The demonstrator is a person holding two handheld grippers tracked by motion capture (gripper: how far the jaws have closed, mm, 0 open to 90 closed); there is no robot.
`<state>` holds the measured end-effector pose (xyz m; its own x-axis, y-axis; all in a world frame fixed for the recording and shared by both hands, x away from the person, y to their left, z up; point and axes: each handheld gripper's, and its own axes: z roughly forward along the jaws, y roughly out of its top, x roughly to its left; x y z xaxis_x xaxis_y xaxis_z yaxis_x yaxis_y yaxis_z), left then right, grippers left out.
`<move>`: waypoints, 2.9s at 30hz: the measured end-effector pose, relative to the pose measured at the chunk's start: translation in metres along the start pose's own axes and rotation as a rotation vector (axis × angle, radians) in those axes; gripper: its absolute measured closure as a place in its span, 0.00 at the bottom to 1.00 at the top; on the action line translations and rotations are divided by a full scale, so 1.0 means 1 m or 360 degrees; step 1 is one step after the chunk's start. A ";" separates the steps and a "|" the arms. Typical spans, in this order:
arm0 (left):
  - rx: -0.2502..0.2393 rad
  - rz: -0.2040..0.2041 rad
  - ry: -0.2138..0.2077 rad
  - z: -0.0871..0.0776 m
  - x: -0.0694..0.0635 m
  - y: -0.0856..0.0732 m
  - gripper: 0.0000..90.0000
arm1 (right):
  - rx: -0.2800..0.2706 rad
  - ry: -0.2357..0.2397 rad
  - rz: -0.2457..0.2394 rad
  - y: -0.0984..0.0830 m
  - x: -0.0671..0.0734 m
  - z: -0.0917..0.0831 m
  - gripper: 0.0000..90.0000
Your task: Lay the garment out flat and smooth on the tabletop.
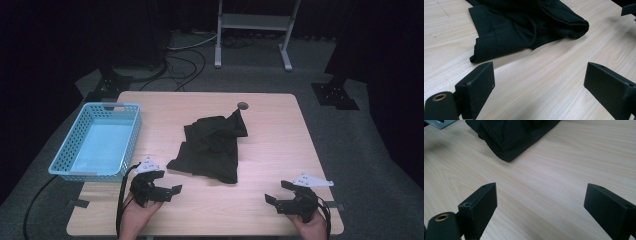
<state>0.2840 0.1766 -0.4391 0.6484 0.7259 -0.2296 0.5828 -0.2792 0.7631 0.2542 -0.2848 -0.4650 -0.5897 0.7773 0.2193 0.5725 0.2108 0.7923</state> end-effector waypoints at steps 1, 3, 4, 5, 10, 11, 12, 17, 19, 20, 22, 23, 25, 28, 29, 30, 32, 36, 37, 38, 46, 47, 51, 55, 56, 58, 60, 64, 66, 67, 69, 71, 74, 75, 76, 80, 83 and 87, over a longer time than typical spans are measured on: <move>0.0000 0.0000 0.0000 0.000 0.000 0.000 0.10 | 0.0000 0.0000 0.0000 0.000 0.000 0.000 0.12; -0.0001 0.0002 0.0007 0.000 0.000 0.001 0.10 | 0.0002 0.0000 -0.0015 0.004 0.001 0.001 0.12; -0.0001 0.0006 0.0007 0.000 0.001 0.002 0.10 | 0.0001 0.0005 -0.0018 0.007 0.001 0.002 0.12; -0.0003 0.0004 0.0005 -0.001 0.001 0.002 0.10 | 0.0000 0.0007 -0.0029 0.009 0.001 0.003 0.12; -0.0003 0.0003 0.0003 0.000 0.003 0.004 0.10 | -0.0002 0.0030 -0.0063 0.025 0.003 0.012 0.12; -0.0002 0.0000 0.0001 0.001 0.004 0.004 0.10 | -0.0003 0.0040 -0.0068 0.029 0.004 0.015 0.12; 0.0000 0.0000 0.0000 0.001 0.005 0.004 0.10 | -0.0001 0.0046 -0.0081 0.032 0.005 0.019 0.12; -0.0001 0.0004 0.0003 0.000 0.008 0.005 0.10 | 0.0017 0.0105 -0.0144 0.059 0.016 0.044 0.12; -0.0003 0.0008 0.0004 0.000 0.008 0.005 0.10 | 0.0023 0.0122 -0.0170 0.069 0.019 0.053 0.12; -0.0005 0.0007 0.0003 -0.001 0.009 0.006 0.10 | 0.0023 0.0122 -0.0170 0.069 0.019 0.053 0.12; -0.0007 0.0009 0.0007 -0.002 0.010 0.007 0.10 | 0.0037 0.0151 -0.0193 0.082 0.024 0.067 0.12; -0.0007 0.0009 0.0007 -0.002 0.010 0.007 0.10 | 0.0037 0.0151 -0.0193 0.082 0.024 0.067 0.12; -0.0001 0.0014 0.0010 -0.002 0.011 0.007 0.10 | 0.0048 0.0166 -0.0209 0.089 0.026 0.075 0.13; 0.0003 0.0011 0.0007 -0.001 0.012 0.007 0.10 | 0.0069 0.0183 -0.0216 0.097 0.028 0.088 0.13; 0.0005 0.0013 0.0008 -0.001 0.012 0.007 0.10 | 0.0075 0.0191 -0.0212 0.099 0.029 0.092 0.13; 0.0011 0.0016 0.0007 0.000 0.012 0.008 0.10 | 0.0086 0.0198 -0.0212 0.103 0.028 0.100 0.15; 0.0015 0.0015 0.0002 0.001 0.012 0.008 0.10 | 0.0110 0.0199 -0.0201 0.105 0.027 0.109 0.16; 0.0022 0.0019 -0.0005 0.003 0.012 0.009 0.10 | 0.0149 0.0206 -0.0184 0.107 0.025 0.122 0.19; 0.0025 0.0021 -0.0005 0.003 0.012 0.009 0.10 | 0.0161 0.0210 -0.0180 0.107 0.024 0.126 0.21; 0.0029 0.0029 -0.0007 0.004 0.012 0.009 0.10 | 0.0176 0.0207 -0.0176 0.107 0.024 0.131 0.21; 0.0032 0.0024 -0.0003 0.005 0.012 0.010 0.10 | 0.0241 0.0215 -0.0194 0.107 0.026 0.155 0.34; 0.0035 0.0024 -0.0002 0.005 0.012 0.010 0.10 | 0.0246 0.0219 -0.0190 0.106 0.026 0.156 0.35; 0.0042 0.0023 0.0002 0.005 0.012 0.010 0.10 | 0.0271 0.0243 -0.0220 0.104 0.027 0.162 0.45; 0.0049 0.0022 0.0011 0.005 0.013 0.010 0.10 | 0.0283 0.0249 -0.0241 0.102 0.028 0.165 0.49; 0.0048 0.0021 0.0012 0.005 0.013 0.010 0.10 | 0.0284 0.0254 -0.0238 0.102 0.028 0.165 0.50; 0.0046 0.0019 0.0015 0.005 0.013 0.011 0.10 | 0.0290 0.0259 -0.0241 0.102 0.028 0.165 0.54; 0.0050 0.0029 0.0017 0.006 0.012 0.012 0.10 | 0.0294 0.0258 -0.0262 0.101 0.028 0.165 0.56; 0.0057 0.0038 0.0014 0.009 0.010 0.014 0.10 | 0.0295 0.0266 -0.0272 0.098 0.028 0.164 0.61; 0.0056 0.0033 0.0011 0.011 0.009 0.014 0.10 | 0.0291 0.0286 -0.0257 0.096 0.028 0.163 0.62; 0.0064 0.0033 0.0011 0.011 0.009 0.014 0.10 | 0.0287 0.0295 -0.0260 0.095 0.029 0.163 0.63; 0.0070 0.0033 0.0010 0.012 0.008 0.013 0.10 | 0.0292 0.0306 -0.0281 0.093 0.031 0.162 0.65; 0.0077 0.0037 0.0010 0.013 0.007 0.013 0.10 | 0.0299 0.0319 -0.0302 0.092 0.033 0.161 0.66; 0.0081 0.0039 0.0016 0.013 0.007 0.013 0.10 | 0.0297 0.0341 -0.0313 0.088 0.036 0.158 0.68; 0.0082 0.0039 0.0018 0.012 0.007 0.013 0.10 | 0.0295 0.0344 -0.0313 0.087 0.037 0.158 0.68; 0.0083 0.0039 0.0019 0.012 0.007 0.013 0.10 | 0.0293 0.0349 -0.0319 0.085 0.040 0.156 0.69; 0.0090 0.0039 0.0024 0.014 0.007 0.012 0.10 | 0.0295 0.0349 -0.0324 0.082 0.044 0.153 0.70; 0.0101 0.0041 0.0021 0.015 0.007 0.011 0.10 | 0.0300 0.0340 -0.0316 0.078 0.050 0.149 0.71; 0.0112 0.0037 0.0019 0.017 0.008 0.010 0.10 | 0.0302 0.0329 -0.0326 0.070 0.061 0.143 0.72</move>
<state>0.3029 0.1690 -0.4432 0.6566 0.7259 -0.2047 0.6007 -0.3392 0.7239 0.3396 -0.1375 -0.4773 -0.7953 0.5748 0.1926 0.5143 0.4716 0.7163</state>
